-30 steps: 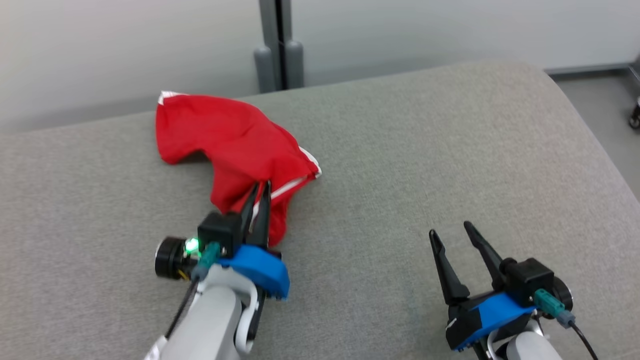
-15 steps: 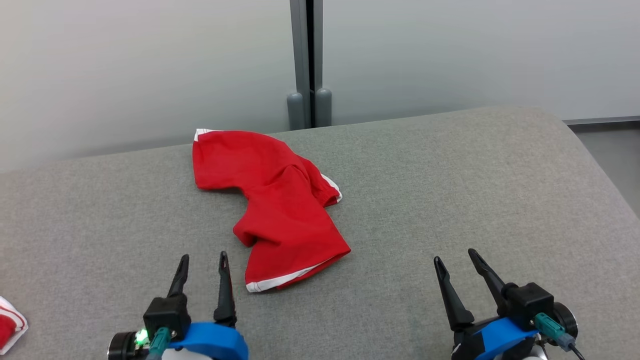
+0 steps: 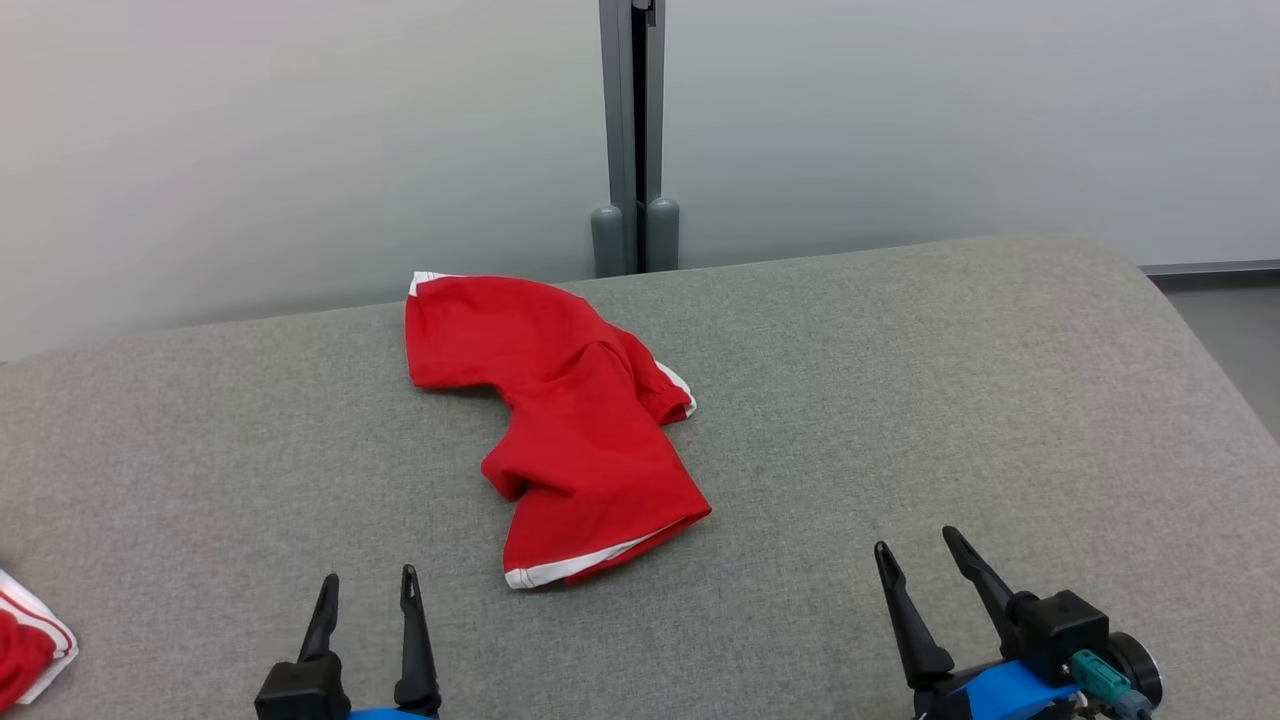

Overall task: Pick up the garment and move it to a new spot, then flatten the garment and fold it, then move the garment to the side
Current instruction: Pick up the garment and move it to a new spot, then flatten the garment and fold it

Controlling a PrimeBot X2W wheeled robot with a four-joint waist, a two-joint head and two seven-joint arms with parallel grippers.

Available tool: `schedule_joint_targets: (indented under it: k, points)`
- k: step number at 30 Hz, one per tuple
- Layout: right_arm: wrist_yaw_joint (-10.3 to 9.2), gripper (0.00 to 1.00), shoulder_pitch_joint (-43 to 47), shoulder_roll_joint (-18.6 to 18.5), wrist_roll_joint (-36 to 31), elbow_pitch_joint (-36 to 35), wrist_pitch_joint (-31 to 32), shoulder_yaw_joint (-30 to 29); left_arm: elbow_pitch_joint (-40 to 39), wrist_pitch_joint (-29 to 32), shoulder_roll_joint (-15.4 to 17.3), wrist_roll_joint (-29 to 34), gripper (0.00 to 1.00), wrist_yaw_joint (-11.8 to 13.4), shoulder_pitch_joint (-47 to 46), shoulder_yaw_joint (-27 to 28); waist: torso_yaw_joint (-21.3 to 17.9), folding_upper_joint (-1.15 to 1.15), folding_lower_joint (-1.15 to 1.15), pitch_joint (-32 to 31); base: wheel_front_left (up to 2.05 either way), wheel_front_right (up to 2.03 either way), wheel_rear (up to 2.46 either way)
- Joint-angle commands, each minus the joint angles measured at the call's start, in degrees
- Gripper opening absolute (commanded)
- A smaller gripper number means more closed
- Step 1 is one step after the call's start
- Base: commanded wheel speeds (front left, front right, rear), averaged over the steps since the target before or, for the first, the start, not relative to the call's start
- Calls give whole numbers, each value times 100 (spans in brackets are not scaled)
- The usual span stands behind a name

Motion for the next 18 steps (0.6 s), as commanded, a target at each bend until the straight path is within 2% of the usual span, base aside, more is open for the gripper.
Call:
schedule_joint_targets:
  k: [1,8,18]
  points:
    - [1,100,44,-7,-29,14,-4,3,-25,-17,-4,34,100,-5,67,-32,-4,1,0,8,0,0,0]
    - [1,100,-16,-5,-10,-34,-4,0,175,-18,-4,-121,100,-181,-109,-266,-5,1,0,112,0,0,0]
    - [1,100,-275,-124,89,-125,-4,101,871,-18,-1,-526,100,-482,-700,-760,-288,1,0,696,0,0,0]
